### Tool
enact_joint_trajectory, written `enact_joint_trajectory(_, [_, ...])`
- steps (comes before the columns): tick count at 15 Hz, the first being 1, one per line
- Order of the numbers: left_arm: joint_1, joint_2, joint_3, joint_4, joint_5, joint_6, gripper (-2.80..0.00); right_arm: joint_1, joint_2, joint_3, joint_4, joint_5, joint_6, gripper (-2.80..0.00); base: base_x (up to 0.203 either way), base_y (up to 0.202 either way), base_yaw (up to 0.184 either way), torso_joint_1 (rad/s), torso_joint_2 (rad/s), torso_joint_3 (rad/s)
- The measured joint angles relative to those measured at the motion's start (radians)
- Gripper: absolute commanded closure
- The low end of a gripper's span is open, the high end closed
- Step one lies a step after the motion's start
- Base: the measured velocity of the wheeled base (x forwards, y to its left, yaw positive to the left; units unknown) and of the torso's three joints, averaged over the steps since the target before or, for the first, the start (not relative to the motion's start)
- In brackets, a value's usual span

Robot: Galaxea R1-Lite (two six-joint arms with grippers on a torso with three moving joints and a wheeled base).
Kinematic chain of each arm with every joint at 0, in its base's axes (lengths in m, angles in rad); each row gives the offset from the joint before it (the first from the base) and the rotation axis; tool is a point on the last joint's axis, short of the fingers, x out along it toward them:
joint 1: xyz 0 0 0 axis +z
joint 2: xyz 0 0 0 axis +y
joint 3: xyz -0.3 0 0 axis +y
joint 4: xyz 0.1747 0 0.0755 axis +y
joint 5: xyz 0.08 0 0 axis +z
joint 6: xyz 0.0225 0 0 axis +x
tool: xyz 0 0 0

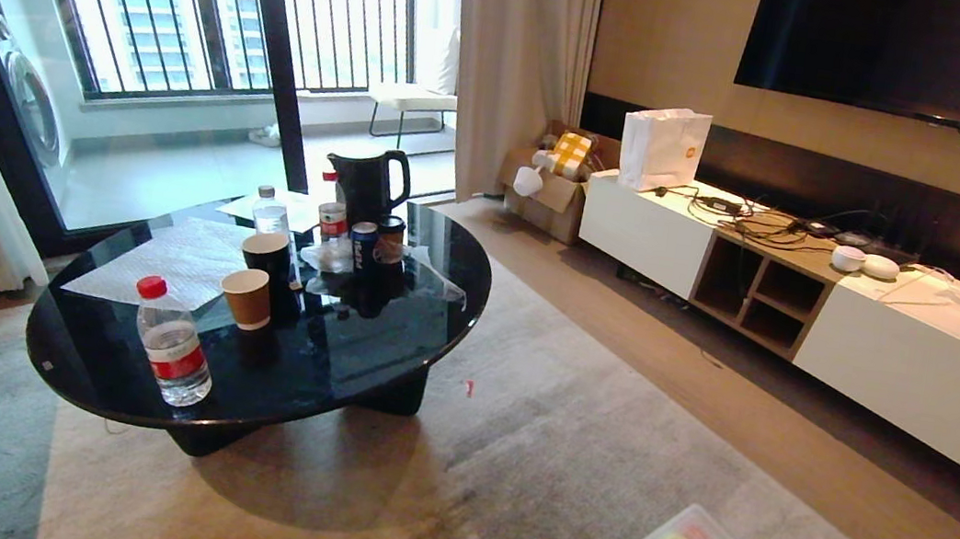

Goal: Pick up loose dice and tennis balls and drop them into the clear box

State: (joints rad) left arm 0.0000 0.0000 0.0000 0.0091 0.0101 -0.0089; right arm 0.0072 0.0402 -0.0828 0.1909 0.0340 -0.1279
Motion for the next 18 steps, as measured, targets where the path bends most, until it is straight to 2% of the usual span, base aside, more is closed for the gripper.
enact_joint_trajectory(9, [0.000, 0.000, 0.000, 0.000, 0.000, 0.002, 0.00, -0.001, 0.000, 0.001, -0.002, -0.003, 0.015, 0.00, 0.000, 0.000, 0.000, 0.000, 0.00, 0.000])
enact_joint_trajectory(15, [0.000, 0.000, 0.000, 0.000, 0.000, 0.001, 0.00, -0.002, 0.000, 0.001, -0.002, -0.002, 0.016, 0.00, 0.160, 0.000, 0.000, 0.002, 0.00, 0.003])
enact_joint_trajectory(18, [0.000, 0.000, 0.000, 0.000, 0.000, 0.002, 0.00, 0.000, 0.000, 0.001, -0.001, -0.002, 0.017, 0.00, 0.023, 0.000, 0.000, 0.001, 0.00, 0.001])
